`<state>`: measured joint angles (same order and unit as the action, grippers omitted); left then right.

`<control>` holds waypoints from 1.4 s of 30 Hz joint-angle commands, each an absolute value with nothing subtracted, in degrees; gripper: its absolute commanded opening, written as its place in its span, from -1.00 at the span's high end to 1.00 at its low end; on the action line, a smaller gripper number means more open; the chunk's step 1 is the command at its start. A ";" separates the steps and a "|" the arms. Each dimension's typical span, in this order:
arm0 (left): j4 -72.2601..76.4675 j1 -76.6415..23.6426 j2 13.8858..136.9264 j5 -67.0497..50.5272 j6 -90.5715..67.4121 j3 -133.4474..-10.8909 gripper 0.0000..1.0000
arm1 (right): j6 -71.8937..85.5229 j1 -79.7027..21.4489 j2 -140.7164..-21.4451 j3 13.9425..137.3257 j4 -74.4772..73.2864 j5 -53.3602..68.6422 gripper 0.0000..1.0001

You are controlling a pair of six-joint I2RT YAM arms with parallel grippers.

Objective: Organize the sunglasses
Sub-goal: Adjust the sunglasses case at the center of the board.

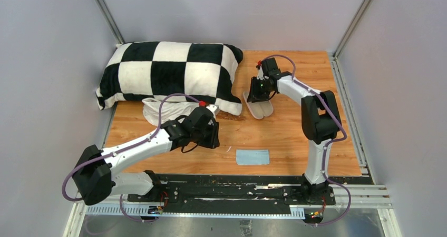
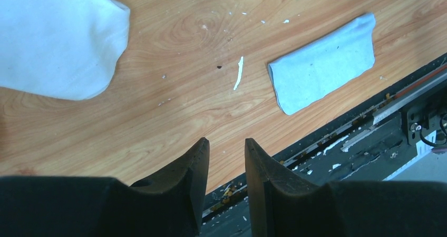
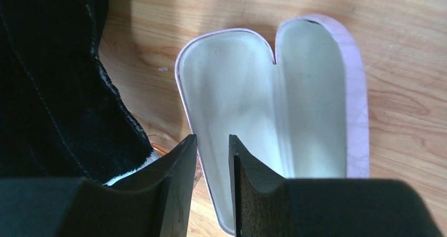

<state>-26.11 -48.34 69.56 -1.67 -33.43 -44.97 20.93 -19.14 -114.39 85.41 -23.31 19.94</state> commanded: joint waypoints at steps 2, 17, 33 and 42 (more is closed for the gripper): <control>-26.58 -47.90 70.80 -1.75 -31.98 -47.26 0.28 | 20.13 -20.04 -112.17 81.28 -22.23 22.33 0.31; -23.88 -47.83 73.21 -5.81 -32.10 -47.72 0.28 | 20.64 -20.08 -105.23 74.00 -16.72 24.94 0.16; -22.99 -47.81 73.44 -6.86 -32.32 -47.37 0.28 | 13.93 -20.11 -108.76 76.71 -22.21 23.36 0.46; -22.32 -47.88 74.00 -7.74 -32.49 -47.17 0.29 | 13.86 -20.12 -108.58 75.55 -24.12 21.54 0.78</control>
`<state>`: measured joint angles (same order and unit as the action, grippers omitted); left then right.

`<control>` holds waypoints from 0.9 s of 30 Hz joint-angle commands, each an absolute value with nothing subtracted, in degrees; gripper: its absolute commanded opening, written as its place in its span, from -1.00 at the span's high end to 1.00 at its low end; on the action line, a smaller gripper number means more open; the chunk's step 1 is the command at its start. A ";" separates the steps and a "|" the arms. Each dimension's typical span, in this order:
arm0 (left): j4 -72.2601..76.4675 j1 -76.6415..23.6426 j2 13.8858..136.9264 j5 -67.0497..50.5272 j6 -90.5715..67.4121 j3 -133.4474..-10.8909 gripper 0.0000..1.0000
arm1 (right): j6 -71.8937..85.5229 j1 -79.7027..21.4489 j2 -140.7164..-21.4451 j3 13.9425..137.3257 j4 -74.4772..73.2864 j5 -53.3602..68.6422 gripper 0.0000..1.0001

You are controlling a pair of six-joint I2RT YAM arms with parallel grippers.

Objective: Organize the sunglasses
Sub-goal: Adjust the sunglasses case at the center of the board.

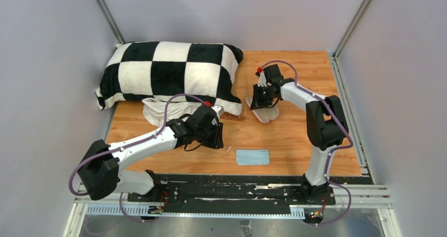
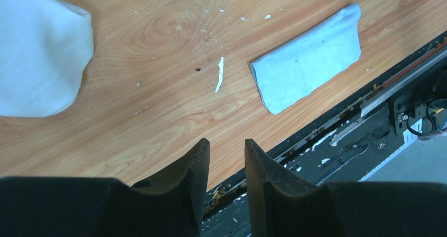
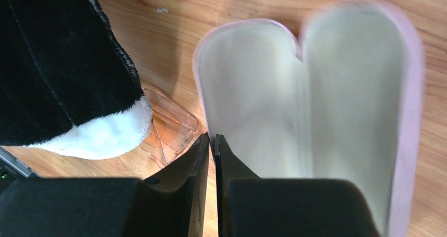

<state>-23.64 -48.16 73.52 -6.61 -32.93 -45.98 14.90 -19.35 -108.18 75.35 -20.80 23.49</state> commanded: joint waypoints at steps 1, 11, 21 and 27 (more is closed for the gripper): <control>-22.15 -47.88 73.98 -7.89 -32.58 -47.00 0.29 | 13.87 -20.07 -108.29 75.12 -24.14 21.47 0.84; -20.24 -47.81 75.31 -9.73 -33.10 -46.76 0.29 | 12.42 -21.84 -101.25 65.43 -22.27 21.17 1.00; -19.18 -47.86 76.30 -10.21 -33.79 -47.29 0.29 | 4.84 -30.76 -94.01 57.35 -22.62 10.54 1.00; -18.61 -47.81 76.39 -9.46 -35.42 -47.12 0.29 | 2.42 -36.75 -91.46 55.71 -22.28 2.19 1.00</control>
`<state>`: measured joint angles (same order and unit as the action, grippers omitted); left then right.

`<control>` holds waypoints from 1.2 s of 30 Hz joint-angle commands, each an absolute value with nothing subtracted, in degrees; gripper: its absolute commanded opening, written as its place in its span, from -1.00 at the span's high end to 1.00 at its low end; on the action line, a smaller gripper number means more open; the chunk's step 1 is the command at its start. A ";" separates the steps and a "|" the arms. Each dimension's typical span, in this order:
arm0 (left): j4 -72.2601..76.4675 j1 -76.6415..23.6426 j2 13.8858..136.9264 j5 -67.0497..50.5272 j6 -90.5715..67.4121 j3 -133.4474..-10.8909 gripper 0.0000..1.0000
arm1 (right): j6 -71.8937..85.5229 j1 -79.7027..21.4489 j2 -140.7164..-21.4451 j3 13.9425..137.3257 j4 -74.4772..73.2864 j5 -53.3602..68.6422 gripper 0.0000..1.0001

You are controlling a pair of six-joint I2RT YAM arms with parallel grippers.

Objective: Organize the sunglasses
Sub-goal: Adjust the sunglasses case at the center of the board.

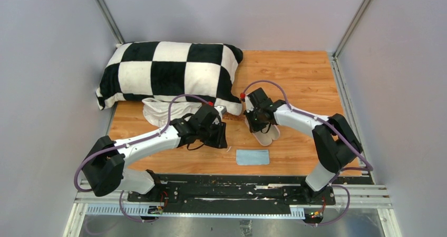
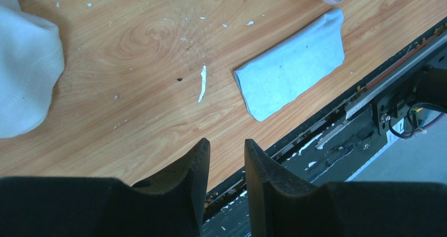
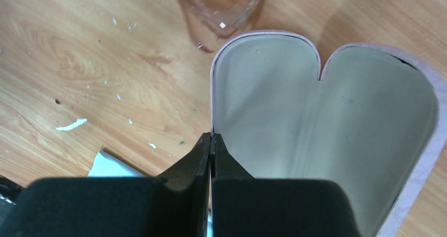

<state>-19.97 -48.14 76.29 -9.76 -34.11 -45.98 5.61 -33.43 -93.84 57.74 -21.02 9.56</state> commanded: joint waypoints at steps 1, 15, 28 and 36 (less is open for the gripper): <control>-18.60 -47.81 76.43 -9.29 -35.66 -47.11 0.29 | 2.11 -37.48 -91.13 55.19 -21.87 0.88 1.00; -17.23 -47.79 76.90 -9.21 -37.22 -46.32 0.29 | 0.24 -42.49 -91.38 53.13 -19.48 -6.15 1.00; -18.55 -47.32 76.04 -9.71 -37.20 -46.85 0.29 | 0.23 -46.22 -93.78 52.58 -16.43 -9.51 0.76; -18.34 -47.02 76.96 -10.86 -37.03 -46.99 0.28 | 0.52 -46.64 -90.51 51.86 -17.41 -10.70 0.33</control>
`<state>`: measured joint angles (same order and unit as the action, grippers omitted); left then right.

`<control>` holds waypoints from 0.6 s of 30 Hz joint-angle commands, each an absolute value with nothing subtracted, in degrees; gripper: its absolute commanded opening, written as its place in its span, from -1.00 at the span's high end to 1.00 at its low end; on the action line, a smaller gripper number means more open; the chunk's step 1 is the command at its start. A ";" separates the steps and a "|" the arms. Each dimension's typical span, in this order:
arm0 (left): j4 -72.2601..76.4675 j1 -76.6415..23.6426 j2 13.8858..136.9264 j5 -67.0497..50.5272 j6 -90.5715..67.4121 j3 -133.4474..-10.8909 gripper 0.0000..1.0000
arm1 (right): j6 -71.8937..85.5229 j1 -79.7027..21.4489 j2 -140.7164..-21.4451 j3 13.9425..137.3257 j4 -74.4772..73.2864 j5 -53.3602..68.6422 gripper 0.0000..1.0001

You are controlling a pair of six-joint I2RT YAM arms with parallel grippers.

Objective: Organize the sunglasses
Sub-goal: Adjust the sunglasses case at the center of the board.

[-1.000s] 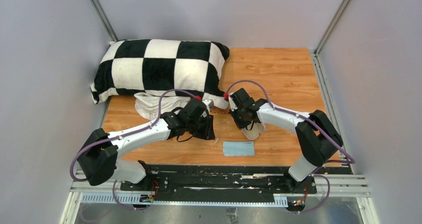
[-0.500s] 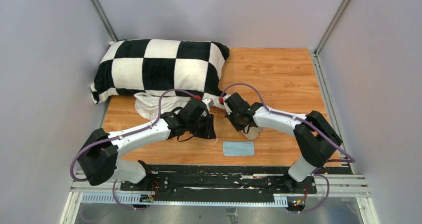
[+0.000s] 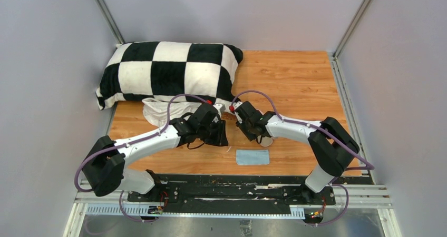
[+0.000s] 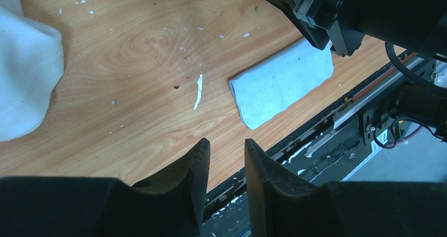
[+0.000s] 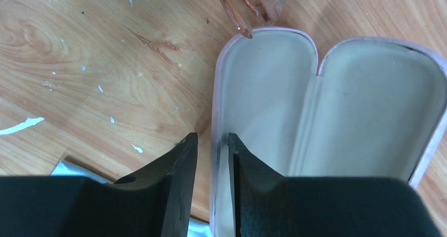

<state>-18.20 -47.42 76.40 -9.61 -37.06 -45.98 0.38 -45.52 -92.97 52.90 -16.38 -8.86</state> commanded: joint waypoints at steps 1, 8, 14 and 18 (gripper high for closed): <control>-18.37 -46.94 77.35 -11.30 -36.94 -47.16 0.29 | 0.72 -46.79 -89.94 51.97 -17.81 -10.84 0.29; -17.43 -46.93 77.73 -11.92 -37.01 -47.38 0.29 | 1.87 -47.46 -85.35 52.99 -20.91 -14.36 0.07; -16.62 -46.93 78.44 -12.77 -37.00 -47.21 0.29 | 3.99 -47.46 -79.50 54.05 -24.19 -17.97 -0.08; -15.97 -46.93 79.05 -12.77 -37.35 -47.01 0.29 | 8.60 -47.45 -73.33 54.65 -28.05 -20.63 -0.12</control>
<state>-17.67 -47.35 78.02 -11.84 -37.04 -45.98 3.49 -46.74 -78.78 52.84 -22.33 -16.10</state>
